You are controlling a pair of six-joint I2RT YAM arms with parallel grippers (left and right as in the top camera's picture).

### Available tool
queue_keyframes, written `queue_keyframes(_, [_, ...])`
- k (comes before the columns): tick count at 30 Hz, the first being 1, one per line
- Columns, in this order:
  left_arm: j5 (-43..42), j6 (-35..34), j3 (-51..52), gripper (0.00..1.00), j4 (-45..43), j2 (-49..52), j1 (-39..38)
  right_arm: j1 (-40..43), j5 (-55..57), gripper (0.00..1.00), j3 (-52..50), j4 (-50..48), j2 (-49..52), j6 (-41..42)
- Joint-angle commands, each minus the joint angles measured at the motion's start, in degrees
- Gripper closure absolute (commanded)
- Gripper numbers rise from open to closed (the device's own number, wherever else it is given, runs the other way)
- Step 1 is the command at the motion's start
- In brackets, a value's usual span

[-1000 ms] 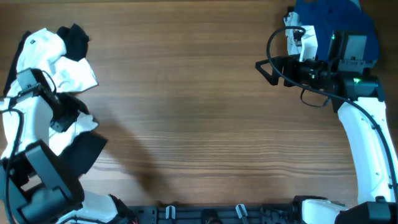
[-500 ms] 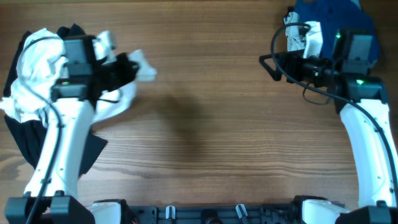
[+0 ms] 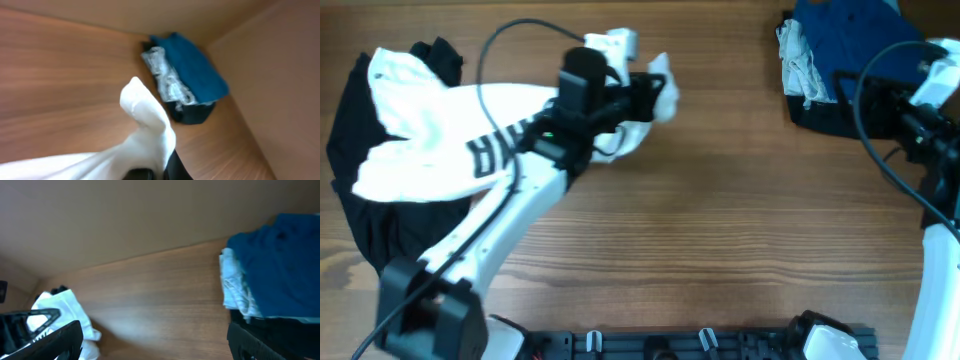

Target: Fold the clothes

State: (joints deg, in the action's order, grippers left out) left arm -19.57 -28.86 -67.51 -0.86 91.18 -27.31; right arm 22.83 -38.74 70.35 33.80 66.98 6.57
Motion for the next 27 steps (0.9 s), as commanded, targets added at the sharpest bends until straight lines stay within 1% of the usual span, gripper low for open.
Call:
queue_keyframes(1, [3.8,-2.8,-0.8,0.96,-6.6,2.8,-3.5,0.9,0.1,0.07,1.3,0.9,-0.9,1.3])
queue_keyframes(4, [5.7,-5.2,-0.9,0.96,-12.3,2.8,-3.8,0.9,0.0,0.06,1.3,1.8,-0.8,1.3])
queue_keyframes(5, [6.6,-5.6,-0.9,0.96,-14.8,2.3,-3.7,0.9,-1.5,0.02,1.3,1.9,-0.7,0.8])
queue_keyframes(6, [7.8,-5.9,-0.9,0.96,-16.1,2.0,-3.7,0.9,-2.8,0.00,1.3,2.1,-0.7,0.2])
queue_keyframes(8, [12.7,-6.1,-1.5,0.96,-19.0,0.6,-3.7,0.7,-6.4,0.00,1.3,2.8,-0.3,-2.3])
queue_keyframes(9, [14.9,-6.1,-2.0,0.96,-19.8,-0.2,-3.7,0.6,-6.4,0.00,1.3,3.2,0.0,-2.6])
queue_keyframes(12, [20.0,-6.0,-4.8,0.96,-20.2,-2.4,-3.7,-0.5,-6.4,0.00,1.3,4.6,1.7,-3.6])
queue_keyframes(13, [20.6,-5.9,-6.0,0.96,-20.2,-3.0,-3.7,-1.4,-6.8,0.00,1.3,4.8,2.5,-3.8])
queue_keyframes(16, [21.9,-5.9,-10.1,0.96,-20.2,-4.5,-3.7,-5.6,-11.4,0.00,1.3,5.0,5.8,-8.4])
queue_keyframes(20, [23.1,-5.8,-15.0,0.96,-20.2,-4.8,-3.7,-12.3,-11.6,0.00,1.3,4.5,11.3,-11.4])
queue_keyframes(24, [23.1,-5.9,-17.6,0.96,-20.2,-4.9,-3.7,-17.7,-12.3,0.00,1.3,1.4,16.0,-12.6])
queue_keyframes(27, [23.1,-5.9,-18.5,0.96,-20.2,-5.0,-3.7,-21.4,-14.4,0.00,1.3,-2.9,19.7,-12.5])
